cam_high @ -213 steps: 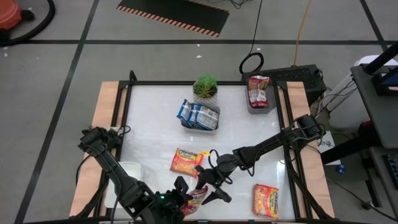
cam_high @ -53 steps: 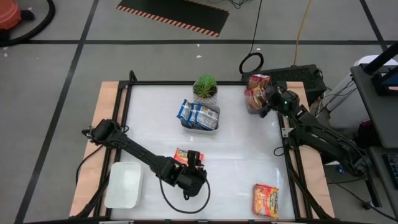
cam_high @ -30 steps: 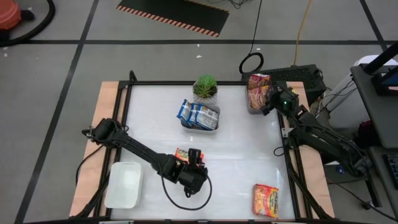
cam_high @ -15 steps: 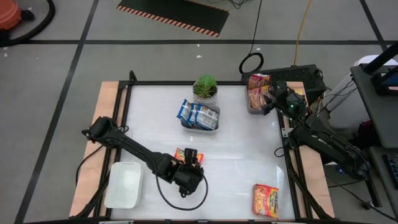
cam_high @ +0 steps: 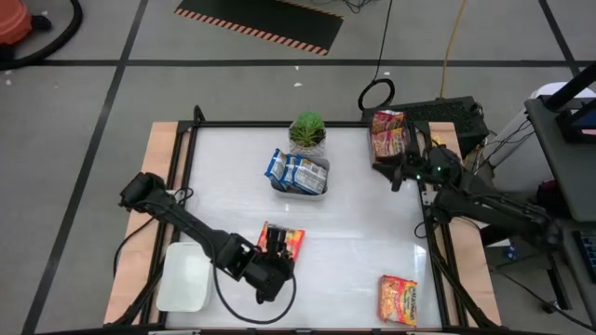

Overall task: Sort Maruchan noodles
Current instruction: Put the left orange noodle pack into the white bin

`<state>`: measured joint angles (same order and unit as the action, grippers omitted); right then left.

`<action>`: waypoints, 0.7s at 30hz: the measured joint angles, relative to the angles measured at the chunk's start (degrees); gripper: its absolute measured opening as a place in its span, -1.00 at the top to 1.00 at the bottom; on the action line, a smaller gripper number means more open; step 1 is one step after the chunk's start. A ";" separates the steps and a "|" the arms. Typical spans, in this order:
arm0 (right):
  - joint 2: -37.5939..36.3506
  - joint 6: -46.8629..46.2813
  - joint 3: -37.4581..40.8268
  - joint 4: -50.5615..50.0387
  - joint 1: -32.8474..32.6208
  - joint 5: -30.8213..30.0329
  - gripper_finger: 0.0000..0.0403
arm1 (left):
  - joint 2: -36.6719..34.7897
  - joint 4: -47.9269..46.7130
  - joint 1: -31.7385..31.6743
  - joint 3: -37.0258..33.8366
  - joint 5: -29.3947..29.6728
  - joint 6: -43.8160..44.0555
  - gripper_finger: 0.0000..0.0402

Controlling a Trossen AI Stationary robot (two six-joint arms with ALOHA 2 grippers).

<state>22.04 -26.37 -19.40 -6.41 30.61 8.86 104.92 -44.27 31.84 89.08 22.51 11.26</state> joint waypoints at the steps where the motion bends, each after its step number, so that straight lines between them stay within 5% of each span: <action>1: 0.00 -0.64 0.00 0.30 -1.75 -0.18 0.16 | 0.00 -0.02 0.15 0.00 0.01 0.06 -0.18; 6: 0.28 -3.23 0.01 0.69 -12.83 -5.43 0.16 | 0.02 -1.25 0.21 -1.42 0.01 4.36 -0.18; 14: 4.23 -5.50 0.17 7.59 -29.90 -18.18 0.16 | 0.02 -7.11 -0.31 -7.72 -0.05 22.81 -0.18; 21: 9.11 -3.90 0.17 17.42 -39.01 -24.64 0.16 | 0.02 -12.19 -1.17 -13.73 -8.37 42.82 -0.18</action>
<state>31.15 -30.28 -19.22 11.01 -8.41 -15.78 104.95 -56.47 30.68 75.35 14.14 54.08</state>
